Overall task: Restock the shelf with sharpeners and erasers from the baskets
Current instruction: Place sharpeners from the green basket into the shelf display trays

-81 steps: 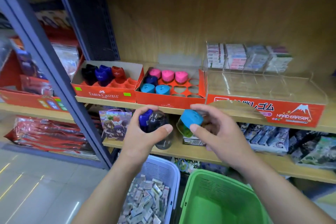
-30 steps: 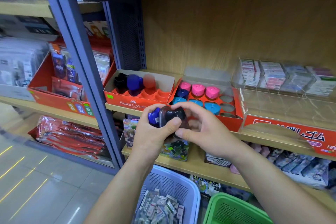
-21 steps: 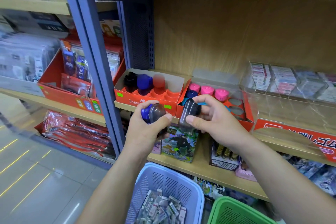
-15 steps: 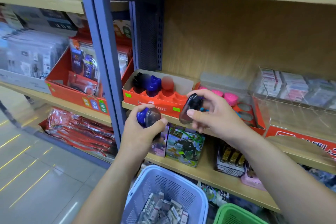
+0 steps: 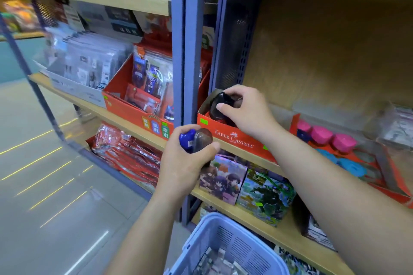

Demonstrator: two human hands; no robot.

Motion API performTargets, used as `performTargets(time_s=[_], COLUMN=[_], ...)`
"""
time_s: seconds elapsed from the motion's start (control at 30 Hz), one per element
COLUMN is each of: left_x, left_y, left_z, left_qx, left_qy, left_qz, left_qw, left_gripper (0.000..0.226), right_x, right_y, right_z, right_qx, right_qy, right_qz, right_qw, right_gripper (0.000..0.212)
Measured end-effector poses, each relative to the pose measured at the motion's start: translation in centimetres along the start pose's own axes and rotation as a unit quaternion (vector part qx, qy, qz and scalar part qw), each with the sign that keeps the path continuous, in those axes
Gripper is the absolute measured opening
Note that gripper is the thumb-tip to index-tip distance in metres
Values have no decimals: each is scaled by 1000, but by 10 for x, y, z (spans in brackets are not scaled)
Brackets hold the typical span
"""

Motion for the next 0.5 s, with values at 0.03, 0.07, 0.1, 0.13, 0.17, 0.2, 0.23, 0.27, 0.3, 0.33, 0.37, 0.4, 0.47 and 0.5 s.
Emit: performTargets(time_s=[0.03, 0.07, 0.1, 0.13, 0.17, 0.2, 0.23, 0.27, 0.3, 0.33, 0.37, 0.4, 0.47, 0.5], left_x=[3, 5, 7, 8, 9, 11, 12, 14, 14, 15, 16, 16, 16, 16], left_y=[1, 2, 2, 3, 4, 6, 7, 8, 9, 10, 11, 11, 12, 12], left_z=[1, 2, 2, 3, 4, 6, 7, 8, 8, 8, 8, 8, 8, 8], left_qx=[4, 5, 2, -1, -1, 1, 2, 3, 4, 4, 5, 6, 11, 14], left_qy=[-5, -6, -1, 7, 13, 16, 17, 15, 12, 8, 1, -10, -22, -21], left_qz=[-4, -8, -13, -18, -22, -27, -30, -33, -36, -37, -38, -36, -29, -24], left_qw=[1000, 1000, 1000, 1000, 1000, 1000, 999, 999, 999, 999, 999, 999, 999, 999], left_gripper=[41, 41, 42, 42, 43, 44, 45, 46, 49, 52, 52, 52, 53, 56], right_x=[-6, -10, -13, -15, -17, -18, -20, -22, -23, -24, -25, -25, -21, -18], right_y=[3, 4, 5, 4, 4, 3, 3, 3, 3, 3, 3, 2, -2, -7], right_z=[-2, -3, -3, -3, -2, -2, -2, -3, -4, -6, -7, -9, -6, -3], right_qx=[2, 5, 8, 13, 18, 24, 29, 37, 44, 51, 53, 51, 49, 55], right_qy=[-22, -48, -76, -102, -122, -137, -148, -159, -168, -174, -175, -170, -143, -121], right_qz=[-3, -6, -8, -7, -3, 2, 5, 7, 9, 12, 18, 27, 31, 19], right_qw=[1000, 999, 997, 995, 992, 990, 988, 987, 985, 983, 983, 984, 988, 991], right_gripper=[21, 24, 27, 27, 27, 26, 26, 26, 25, 25, 26, 27, 28, 28])
Point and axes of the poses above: each hand's wrist, its own y-axis towards the middle knuckle, its own x-axis out of the back of the hand, z = x × y, the point moved 2 cm from there along y, towards the middle knuckle, and after that the axes turned 7 degrees about x, right-handed, at the moved point
